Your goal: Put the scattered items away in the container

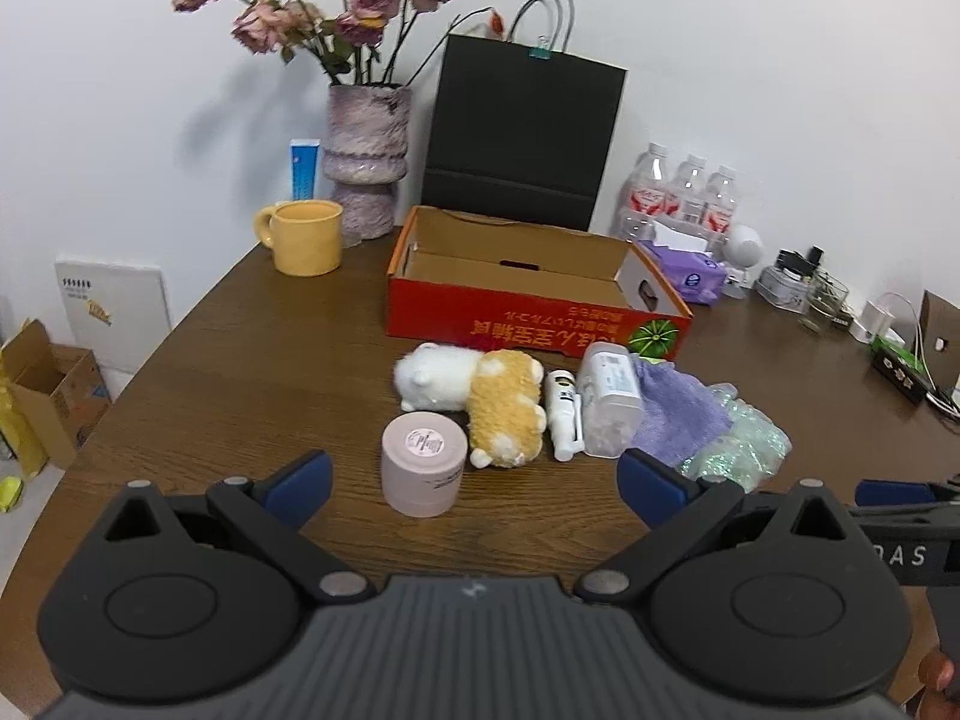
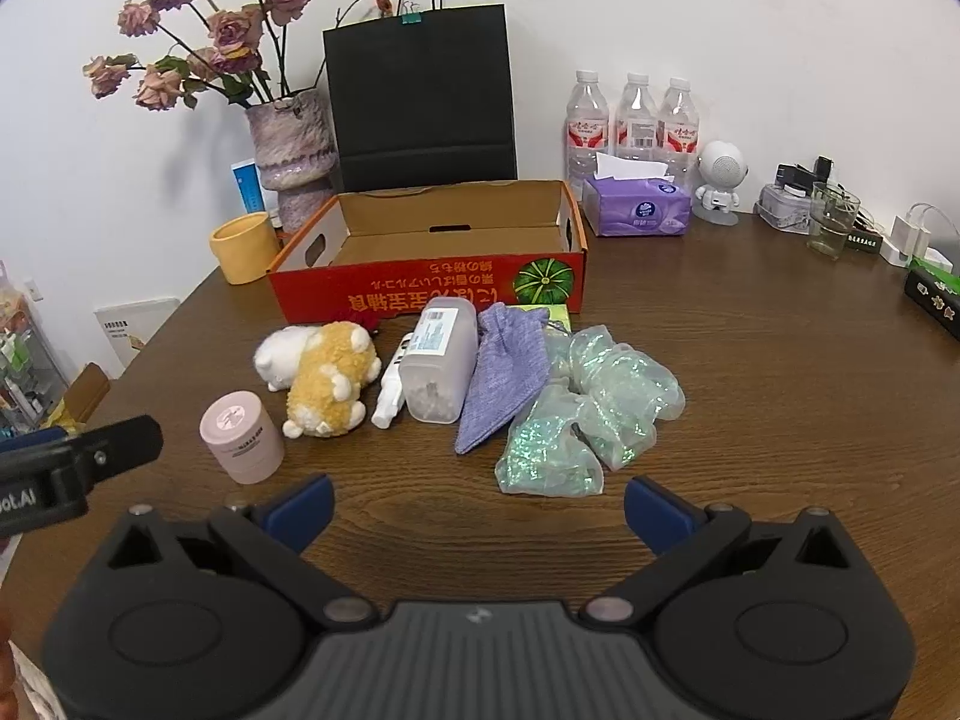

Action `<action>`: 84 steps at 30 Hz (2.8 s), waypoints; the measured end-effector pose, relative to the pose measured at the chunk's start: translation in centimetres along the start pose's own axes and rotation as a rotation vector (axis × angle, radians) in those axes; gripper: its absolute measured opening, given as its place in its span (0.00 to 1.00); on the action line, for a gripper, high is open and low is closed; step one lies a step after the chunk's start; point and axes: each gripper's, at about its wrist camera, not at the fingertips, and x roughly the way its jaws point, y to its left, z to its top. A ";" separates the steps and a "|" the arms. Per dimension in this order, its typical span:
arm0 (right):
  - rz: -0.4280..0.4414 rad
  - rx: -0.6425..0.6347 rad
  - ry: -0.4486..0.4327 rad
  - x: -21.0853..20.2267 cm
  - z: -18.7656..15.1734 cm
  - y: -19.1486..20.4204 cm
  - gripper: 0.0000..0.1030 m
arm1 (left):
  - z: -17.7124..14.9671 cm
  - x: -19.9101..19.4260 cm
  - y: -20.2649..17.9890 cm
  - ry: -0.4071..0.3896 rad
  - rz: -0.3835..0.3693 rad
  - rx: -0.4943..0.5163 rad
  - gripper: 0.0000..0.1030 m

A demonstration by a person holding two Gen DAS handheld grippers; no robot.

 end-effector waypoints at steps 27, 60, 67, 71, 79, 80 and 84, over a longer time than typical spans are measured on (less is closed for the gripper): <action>-0.001 0.005 -0.037 -1.0 -0.2 -0.4 1.00 | -0.3 -0.1 0.0 -0.006 -0.033 0.016 1.00; 0.000 0.004 -0.039 -1.2 -0.6 -0.6 1.00 | -0.9 0.2 -0.2 0.000 -0.036 0.009 1.00; 0.003 0.006 -0.042 -1.3 -0.6 -0.6 1.00 | -1.0 0.0 -0.2 -0.002 -0.036 0.009 1.00; 0.005 0.007 -0.043 -1.4 -0.6 -0.7 1.00 | -1.1 -0.1 -0.2 -0.004 -0.036 0.010 1.00; 0.007 0.007 -0.045 -1.5 -0.6 -0.7 1.00 | -1.1 -0.2 -0.3 -0.008 -0.034 0.009 1.00; 0.008 0.006 -0.045 -1.6 -0.6 -0.7 1.00 | -1.1 -0.2 -0.3 -0.008 -0.034 0.009 1.00; 0.010 0.005 -0.045 -1.7 -0.6 -0.8 1.00 | -1.1 -0.3 -0.3 -0.010 -0.035 0.010 1.00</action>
